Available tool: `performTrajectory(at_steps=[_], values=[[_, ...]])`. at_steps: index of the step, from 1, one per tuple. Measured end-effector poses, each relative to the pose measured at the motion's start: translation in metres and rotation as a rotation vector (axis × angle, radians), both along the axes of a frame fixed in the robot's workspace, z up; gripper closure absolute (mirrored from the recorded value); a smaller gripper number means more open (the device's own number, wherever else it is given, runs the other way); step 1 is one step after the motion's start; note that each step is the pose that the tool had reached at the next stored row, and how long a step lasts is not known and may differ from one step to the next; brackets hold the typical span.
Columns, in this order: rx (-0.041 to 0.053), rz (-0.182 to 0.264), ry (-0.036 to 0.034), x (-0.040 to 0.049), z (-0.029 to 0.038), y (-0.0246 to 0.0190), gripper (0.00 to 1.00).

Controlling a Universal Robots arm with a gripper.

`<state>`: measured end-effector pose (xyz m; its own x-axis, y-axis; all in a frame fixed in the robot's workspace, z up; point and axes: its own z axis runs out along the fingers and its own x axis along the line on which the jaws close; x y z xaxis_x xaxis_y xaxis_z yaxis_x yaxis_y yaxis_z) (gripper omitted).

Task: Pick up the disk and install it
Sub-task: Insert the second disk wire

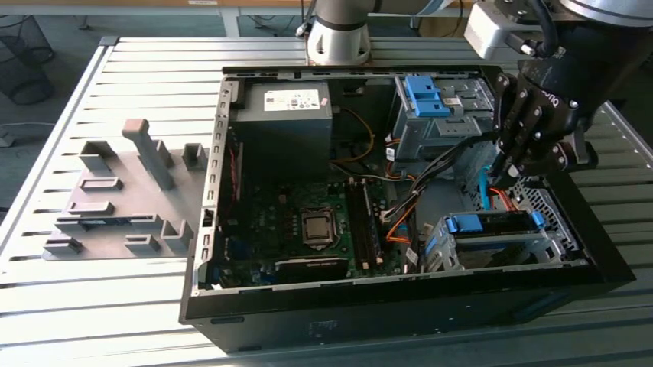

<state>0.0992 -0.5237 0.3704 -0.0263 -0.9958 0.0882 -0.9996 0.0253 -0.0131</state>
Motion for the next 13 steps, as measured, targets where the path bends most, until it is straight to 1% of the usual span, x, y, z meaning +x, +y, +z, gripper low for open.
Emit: performTrajectory(at_steps=[1, 5, 7, 9, 12, 13], values=[[-0.0002, 0.000, -0.0005, 0.0000, -0.0005, 0.0000, 0.84], [0.0000, 0.000, -0.0009, 0.0000, -0.0011, -0.0002, 0.84], [0.0014, 0.000, -0.0010, 0.0000, -0.0011, -0.0010, 0.84], [0.0133, 0.000, -0.0010, 0.0000, -0.0013, -0.0034, 0.84], [0.0402, 0.000, -0.0007, 0.0001, -0.0020, -0.0060, 0.84], [0.0472, -0.001, -0.0006, 0.0001, -0.0024, -0.0069, 0.84]])
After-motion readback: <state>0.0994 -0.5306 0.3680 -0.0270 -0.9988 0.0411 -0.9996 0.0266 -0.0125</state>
